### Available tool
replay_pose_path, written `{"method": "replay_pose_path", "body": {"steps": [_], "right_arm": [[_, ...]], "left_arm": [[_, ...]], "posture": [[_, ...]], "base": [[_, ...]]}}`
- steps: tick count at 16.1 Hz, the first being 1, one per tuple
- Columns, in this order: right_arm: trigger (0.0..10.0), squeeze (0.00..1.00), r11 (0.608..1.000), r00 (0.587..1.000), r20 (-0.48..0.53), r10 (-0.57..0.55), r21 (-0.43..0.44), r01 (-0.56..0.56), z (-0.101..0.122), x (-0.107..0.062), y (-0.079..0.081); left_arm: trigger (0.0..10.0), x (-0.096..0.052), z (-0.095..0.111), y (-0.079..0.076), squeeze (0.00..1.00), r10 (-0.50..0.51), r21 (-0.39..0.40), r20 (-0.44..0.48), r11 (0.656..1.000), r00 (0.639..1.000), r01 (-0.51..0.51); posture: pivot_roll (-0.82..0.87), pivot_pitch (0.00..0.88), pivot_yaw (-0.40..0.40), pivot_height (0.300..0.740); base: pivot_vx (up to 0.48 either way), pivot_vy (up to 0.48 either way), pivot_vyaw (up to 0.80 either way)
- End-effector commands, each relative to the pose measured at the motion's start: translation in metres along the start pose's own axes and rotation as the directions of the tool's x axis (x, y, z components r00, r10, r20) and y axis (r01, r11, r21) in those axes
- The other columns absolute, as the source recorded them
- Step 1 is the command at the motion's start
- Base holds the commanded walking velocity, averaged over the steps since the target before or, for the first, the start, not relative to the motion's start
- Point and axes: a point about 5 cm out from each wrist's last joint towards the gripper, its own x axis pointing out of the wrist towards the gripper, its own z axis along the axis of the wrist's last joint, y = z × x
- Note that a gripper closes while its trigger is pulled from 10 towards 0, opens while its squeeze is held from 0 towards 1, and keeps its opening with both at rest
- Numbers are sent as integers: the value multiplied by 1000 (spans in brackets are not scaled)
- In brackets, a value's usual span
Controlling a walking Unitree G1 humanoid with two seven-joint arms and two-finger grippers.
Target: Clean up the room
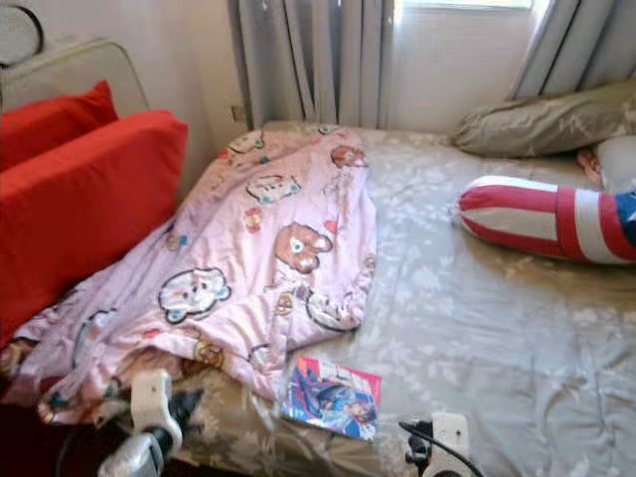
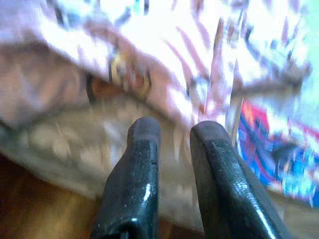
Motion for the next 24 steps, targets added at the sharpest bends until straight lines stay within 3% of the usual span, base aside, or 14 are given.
{"method": "replay_pose_path", "body": {"steps": [1, 2, 5, 9, 24], "right_arm": [[10000, 0, 998, 973, 223, 61, -30, -55, 67, 17, 25], [10000, 0, 996, 964, 254, 77, -51, -67, 77, 19, 31], [10000, 0, 997, 968, 241, 66, -63, -52, 75, 19, 32], [10000, 0, 994, 963, 252, 93, -80, -75, 76, 19, 36], [10000, 0, 991, 968, 222, 119, -92, -101, 67, 19, 42]], "left_arm": [[10000, 1, 8, -1, 0, -14, 8, 61, 1000, 998, 14], [10000, 1, 12, -3, 0, -20, 7, 85, 1000, 996, 19], [10000, 4, 20, -10, 0, -37, 12, 135, 999, 990, 35], [10000, 3, 29, -11, 0, -55, 31, 195, 998, 979, 50], [10000, 2, 28, -14, 0, -55, 27, 191, 998, 980, 51]], "posture": [[8, 0, 17, 740], [6, 0, 18, 740], [7, 0, 22, 740], [7, 0, 20, 690], [24, 0, 16, 670]], "base": [[0, 0, 0], [0, 0, 0], [0, 0, 0], [0, 0, 0], [0, 0, 0]]}}
